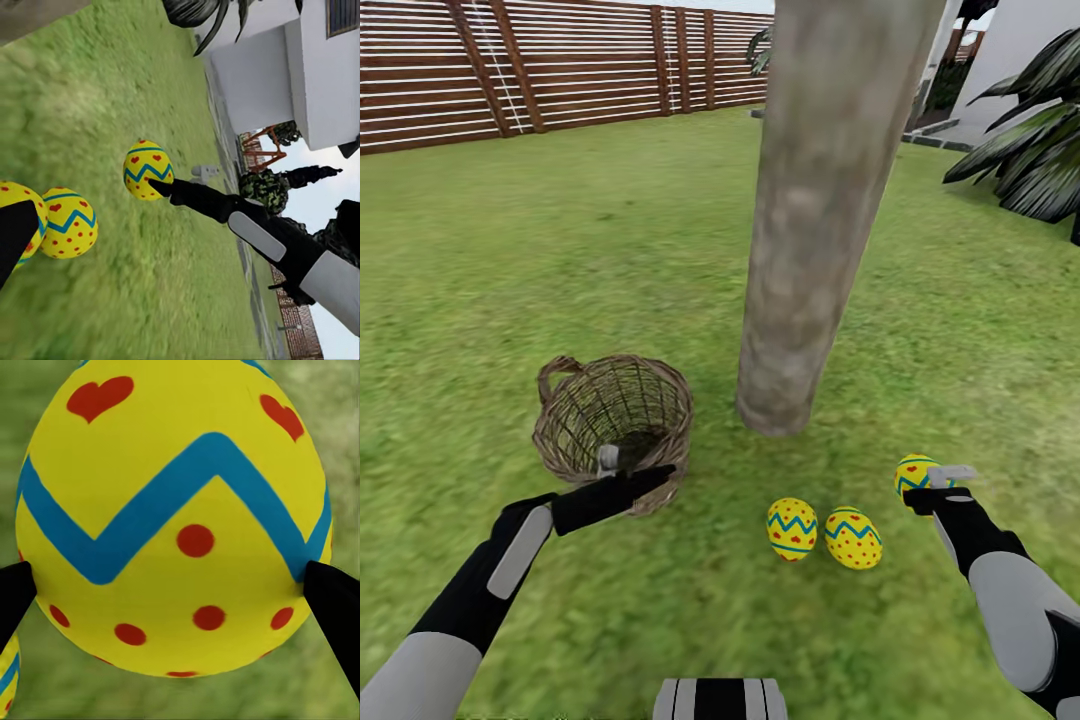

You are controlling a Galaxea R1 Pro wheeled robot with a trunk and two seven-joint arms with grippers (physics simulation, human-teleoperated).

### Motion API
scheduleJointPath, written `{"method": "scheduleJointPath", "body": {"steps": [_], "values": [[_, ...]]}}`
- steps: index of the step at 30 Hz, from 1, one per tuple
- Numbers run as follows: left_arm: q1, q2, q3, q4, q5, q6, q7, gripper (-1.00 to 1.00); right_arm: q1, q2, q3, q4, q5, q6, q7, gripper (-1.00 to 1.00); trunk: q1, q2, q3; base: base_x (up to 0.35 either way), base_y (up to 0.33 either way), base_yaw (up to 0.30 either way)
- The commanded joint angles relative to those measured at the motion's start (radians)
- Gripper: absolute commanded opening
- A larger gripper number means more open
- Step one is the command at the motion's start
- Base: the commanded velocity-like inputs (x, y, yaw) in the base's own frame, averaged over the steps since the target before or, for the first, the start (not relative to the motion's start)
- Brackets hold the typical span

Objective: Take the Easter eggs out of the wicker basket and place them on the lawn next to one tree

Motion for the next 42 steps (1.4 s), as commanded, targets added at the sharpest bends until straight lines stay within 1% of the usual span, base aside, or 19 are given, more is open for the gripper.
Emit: {"method": "scheduleJointPath", "body": {"steps": [1, 2, 24, 29, 30, 32, 34, 38, 42], "values": [[-0.001, 0.0, -0.006, 0.001, 0.007, 0.006, -0.001, 1.0, -0.001, 0.0, -0.005, -0.001, 0.006, 0.003, 0.003, -1.0, 0.0, 0.0, -0.001, 0.001, -0.001, 0.039], [-0.001, 0.002, -0.007, 0.003, 0.01, 0.006, -0.002, 1.0, -0.001, -0.001, -0.005, -0.001, 0.006, 0.003, 0.004, -1.0, 0.0, 0.0, -0.001, 0.0, -0.001, 0.016], [-0.001, -0.001, -0.011, -0.005, 0.007, 0.012, -0.001, 1.0, 0.001, 0.004, -0.005, 0.0, 0.011, 0.009, 0.009, -1.0, 0.01, -0.005, -0.086, 0.0, 0.0, 0.001], [-0.001, -0.002, -0.011, -0.007, 0.006, 0.012, -0.001, 1.0, 0.001, 0.003, -0.005, 0.009, 0.016, 0.014, -0.007, -1.0, 0.012, -0.007, -0.105, 0.0, 0.0, 0.0], [-0.001, -0.002, -0.011, -0.008, 0.006, 0.012, -0.001, 1.0, 0.001, 0.003, -0.005, 0.011, 0.016, 0.015, -0.017, -1.0, 0.012, -0.007, -0.109, 0.0, 0.0, 0.0], [-0.001, -0.002, -0.011, -0.008, 0.006, 0.012, 0.0, 1.0, 0.001, 0.004, -0.005, 0.018, 0.017, 0.013, -0.056, -1.0, 0.013, -0.007, -0.117, 0.0, 0.0, 0.0], [-0.001, -0.002, -0.011, -0.009, 0.006, 0.012, 0.001, 1.0, 0.001, 0.004, -0.005, 0.036, 0.017, 0.01, -0.076, -1.0, 0.014, -0.008, -0.124, 0.0, 0.0, 0.0], [-0.001, -0.002, -0.011, -0.01, 0.005, 0.012, 0.004, 1.0, 0.0, 0.0, -0.005, 0.019, 0.011, 0.005, -0.068, -1.0, 0.016, -0.009, -0.14, 0.0, 0.0, 0.0], [-0.001, -0.002, -0.011, -0.01, 0.005, 0.012, 0.005, 1.0, -0.001, 0.004, -0.004, -0.002, 0.012, 0.004, -0.067, -1.0, 0.018, -0.01, -0.155, 0.0, 0.0, 0.0]]}}
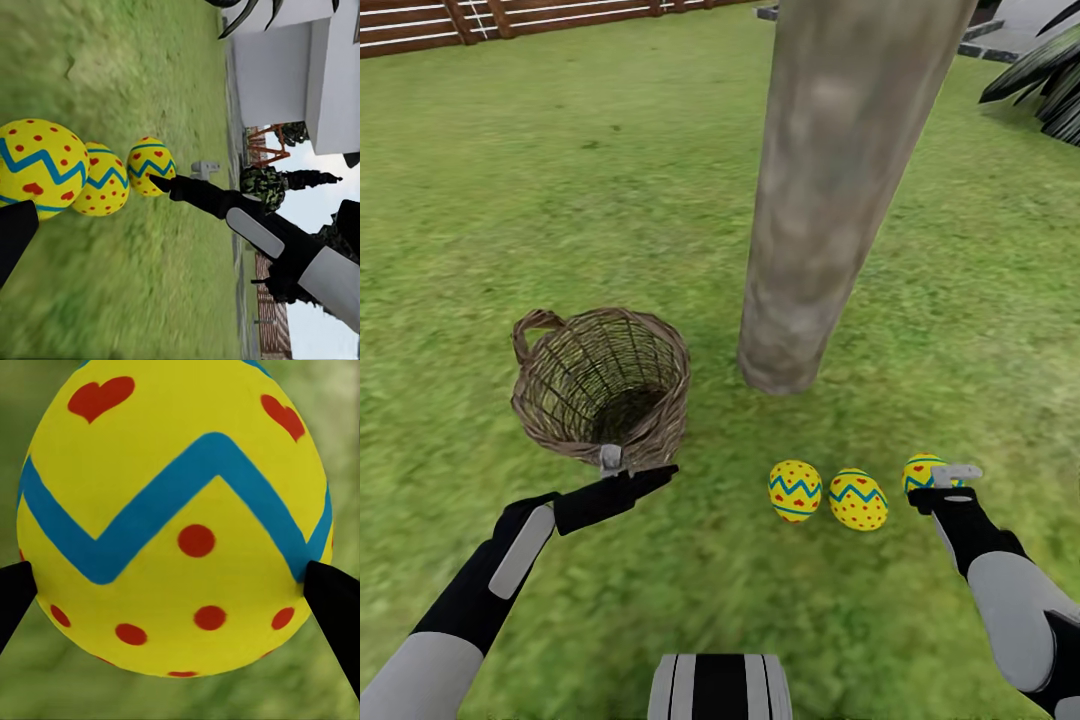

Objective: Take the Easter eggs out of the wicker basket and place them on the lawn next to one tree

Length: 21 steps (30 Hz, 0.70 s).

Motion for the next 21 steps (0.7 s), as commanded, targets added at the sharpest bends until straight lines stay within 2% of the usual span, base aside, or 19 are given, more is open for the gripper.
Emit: {"method": "scheduleJointPath", "body": {"steps": [1, 12, 15, 21], "values": [[-0.001, 0.001, -0.002, 0.0, 0.007, 0.006, 0.001, 1.0, -0.001, 0.001, -0.004, -0.002, 0.006, 0.002, 0.001, -1.0, 0.0, -0.001, -0.005, 0.0, 0.0, 0.0], [-0.001, 0.001, -0.002, 0.001, 0.007, 0.004, 0.001, 1.0, -0.001, -0.001, 0.003, 0.001, 0.008, 0.007, 0.001, -1.0, 0.005, -0.003, -0.047, 0.0, 0.0, 0.0], [0.0, 0.0, -0.003, -0.001, 0.007, 0.004, 0.002, 1.0, -0.007, -0.002, 0.029, 0.007, 0.009, 0.011, -0.011, -1.0, 0.007, -0.004, -0.059, 0.0, 0.0, 0.0], [-0.001, 0.001, -0.003, 0.0, 0.007, 0.003, 0.001, 1.0, -0.019, -0.003, 0.036, 0.015, 0.008, 0.011, -0.013, -1.0, 0.009, -0.005, -0.082, 0.0, 0.0, 0.0]]}}
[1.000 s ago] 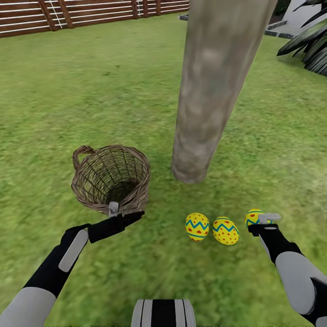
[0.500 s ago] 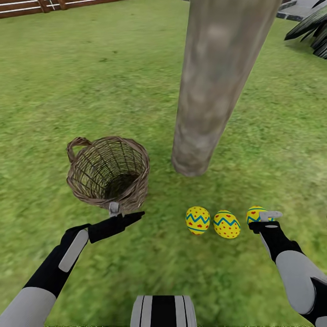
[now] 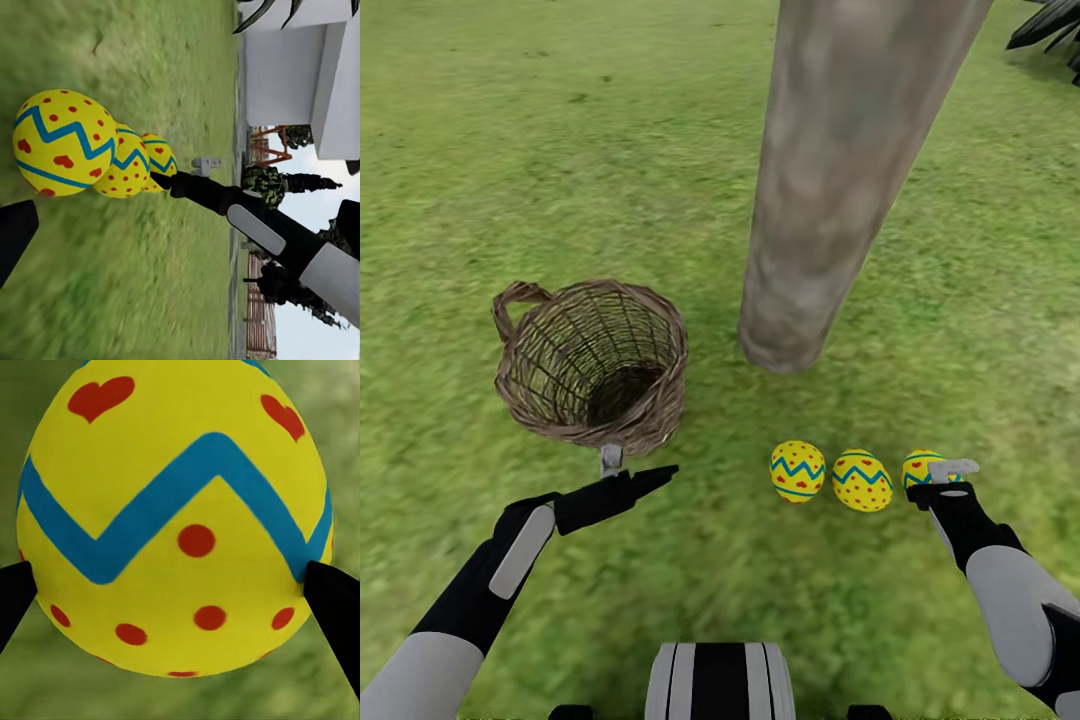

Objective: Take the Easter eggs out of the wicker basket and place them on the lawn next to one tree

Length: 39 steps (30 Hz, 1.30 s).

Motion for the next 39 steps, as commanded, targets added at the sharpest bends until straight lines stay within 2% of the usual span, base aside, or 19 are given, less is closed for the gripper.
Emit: {"method": "scheduleJointPath", "body": {"steps": [1, 12, 19, 24, 28, 30, 31, 33, 39], "values": [[0.0, 0.001, -0.002, 0.0, 0.007, 0.005, 0.002, 1.0, 0.0, 0.001, -0.004, -0.002, 0.005, 0.001, 0.0, -1.0, 0.0, -0.001, -0.005, 0.0, 0.0, 0.0], [0.0, 0.001, -0.002, 0.007, 0.007, 0.003, 0.004, 1.0, 0.001, 0.002, -0.004, -0.016, 0.004, -0.007, 0.009, -1.0, 0.005, -0.003, -0.047, 0.0, 0.0, 0.0], [-0.001, 0.001, 0.0, 0.011, 0.009, 0.003, -0.005, 1.0, 0.001, 0.002, -0.002, -0.018, 0.005, -0.008, 0.014, -1.0, 0.005, -0.003, -0.047, 0.0, 0.0, 0.0], [-0.001, 0.001, 0.0, 0.012, 0.01, 0.003, -0.005, 1.0, 0.001, 0.002, -0.002, -0.019, 0.004, -0.008, 0.017, -1.0, 0.004, -0.002, -0.035, 0.0, 0.0, 0.0], [0.0, 0.002, 0.001, 0.013, 0.013, 0.002, -0.007, 1.0, 0.001, 0.003, -0.002, -0.02, 0.005, -0.007, 0.075, -1.0, 0.004, -0.002, -0.035, 0.0, 0.0, 0.0], [0.0, 0.002, 0.001, 0.013, 0.013, 0.003, -0.007, 1.0, 0.001, 0.002, -0.002, -0.019, 0.005, -0.007, 0.083, -1.0, 0.004, -0.002, -0.035, 0.0, 0.0, 0.0], [0.0, 0.002, 0.001, 0.013, 0.013, 0.003, -0.007, 1.0, 0.001, 0.002, -0.002, -0.019, 0.005, -0.007, 0.084, 1.0, 0.004, -0.002, -0.035, 0.0, 0.0, 0.0], [0.0, 0.002, 0.001, 0.013, 0.013, 0.003, -0.006, 1.0, 0.001, 0.001, -0.002, -0.018, 0.005, -0.007, 0.085, 1.0, 0.004, -0.002, -0.035, 0.0, 0.0, 0.0], [-0.001, 0.001, 0.0, 0.013, 0.01, 0.003, -0.006, 1.0, 0.001, 0.002, -0.002, -0.018, 0.005, -0.007, 0.087, 1.0, 0.001, -0.001, -0.012, 0.0, 0.0, 0.0]]}}
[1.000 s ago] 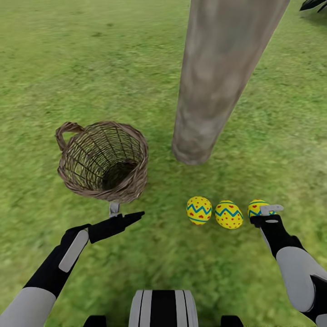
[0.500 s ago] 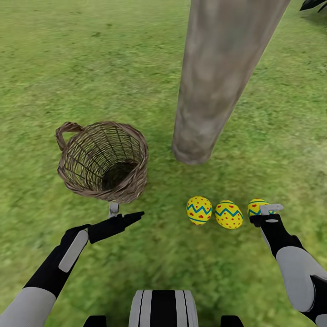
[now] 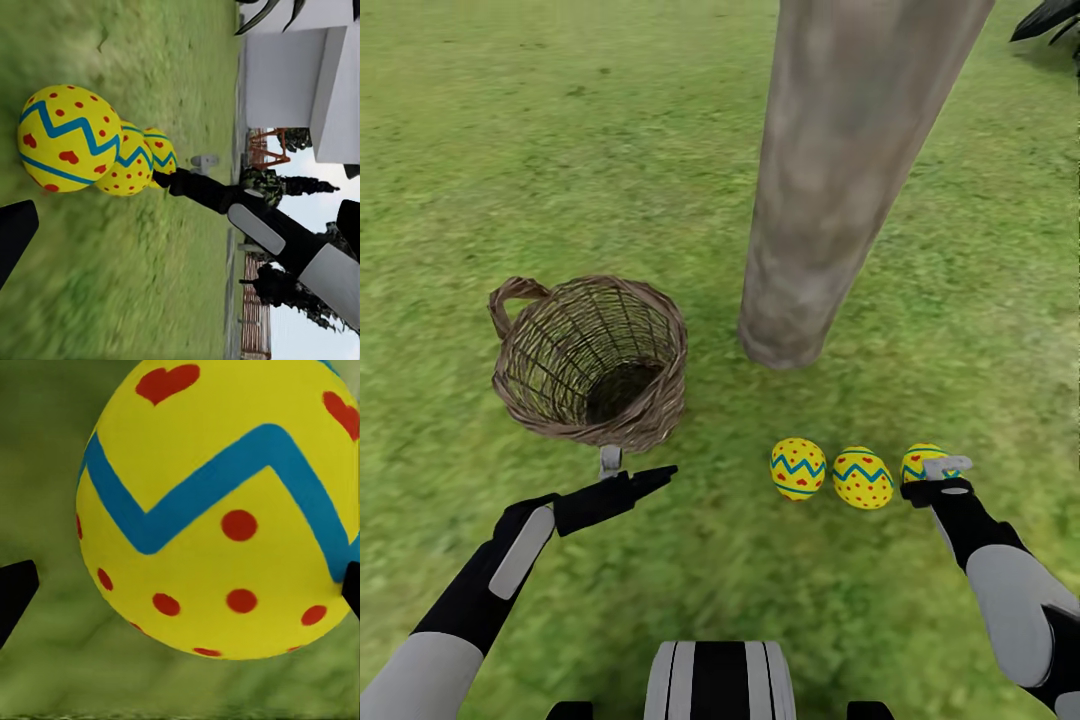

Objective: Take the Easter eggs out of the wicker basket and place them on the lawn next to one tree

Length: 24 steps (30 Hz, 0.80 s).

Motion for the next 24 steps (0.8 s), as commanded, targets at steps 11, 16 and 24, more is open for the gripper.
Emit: {"method": "scheduleJointPath", "body": {"steps": [11, 16, 24], "values": [[0.0, 0.0, -0.004, 0.0, 0.004, 0.007, 0.008, 1.0, 0.0, -0.002, -0.009, -0.097, -0.015, 0.009, 0.02, 1.0, -0.005, 0.002, 0.042, 0.0, 0.0, 0.0], [-0.001, 0.0, -0.004, -0.001, 0.001, 0.013, 0.013, 1.0, 0.001, -0.001, -0.014, -0.167, -0.017, 0.018, 0.062, 1.0, -0.007, 0.004, 0.061, -0.025, 0.0, 0.0], [-0.015, 0.01, -0.037, 0.228, -0.168, 0.011, 0.057, 1.0, 0.038, 0.0, -0.01, -0.161, -0.002, 0.061, 0.064, 1.0, -0.011, 0.006, 0.092, -0.308, 0.0, 0.0]]}}
